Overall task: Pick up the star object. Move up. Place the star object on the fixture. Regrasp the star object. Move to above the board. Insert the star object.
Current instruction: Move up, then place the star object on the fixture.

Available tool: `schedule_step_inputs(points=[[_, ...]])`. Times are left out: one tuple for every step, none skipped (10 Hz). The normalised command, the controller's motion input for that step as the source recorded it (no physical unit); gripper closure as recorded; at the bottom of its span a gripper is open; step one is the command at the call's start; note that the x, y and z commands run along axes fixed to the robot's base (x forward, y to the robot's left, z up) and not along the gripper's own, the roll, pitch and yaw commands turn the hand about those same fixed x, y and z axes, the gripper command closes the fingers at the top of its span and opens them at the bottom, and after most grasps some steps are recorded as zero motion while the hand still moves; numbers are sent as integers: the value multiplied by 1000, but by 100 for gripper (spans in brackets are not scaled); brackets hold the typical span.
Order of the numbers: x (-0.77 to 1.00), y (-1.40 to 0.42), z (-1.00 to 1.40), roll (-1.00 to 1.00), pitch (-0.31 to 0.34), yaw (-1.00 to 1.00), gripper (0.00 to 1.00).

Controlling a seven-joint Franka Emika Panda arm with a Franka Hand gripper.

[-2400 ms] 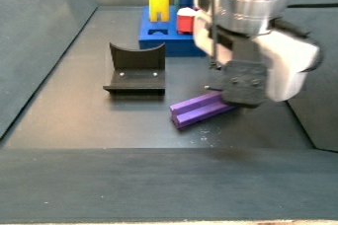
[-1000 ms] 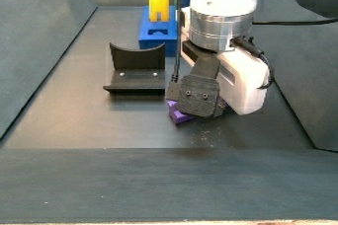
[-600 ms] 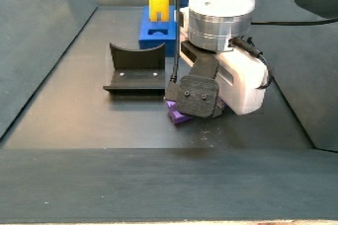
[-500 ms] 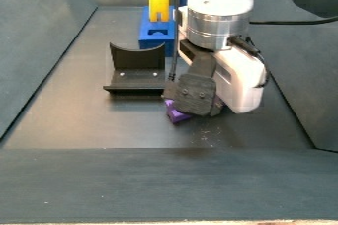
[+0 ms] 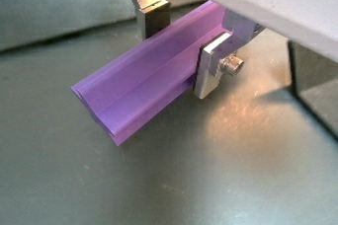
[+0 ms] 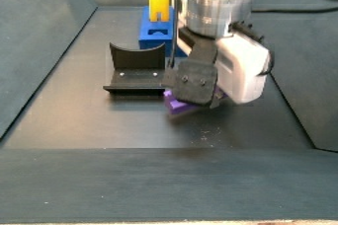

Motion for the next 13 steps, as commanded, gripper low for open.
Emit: schedule_step_inputs(points=[[-17,16,508,48,42,-17,100],[-15,10,358,61,66,-20,100],[-13,4,251,69,78,-17,100],[0,0,1000,0,0,0,100],[-3,-2,1000,15,10,-1,100],[-8,0,1000,29,25,-7,100],[-11,-1,1000,37,36,-12,100],[-14,-1,1000,53,58,-15,100],[-17,-2,1000,65,67,-12,100],[-22,-2,1000,82,74,-7,100],[-23,-2,1000,91,75,-4,100],[-26,-5,1000,101,80,10,100],[-28,-6,1000,100,82,15,100]])
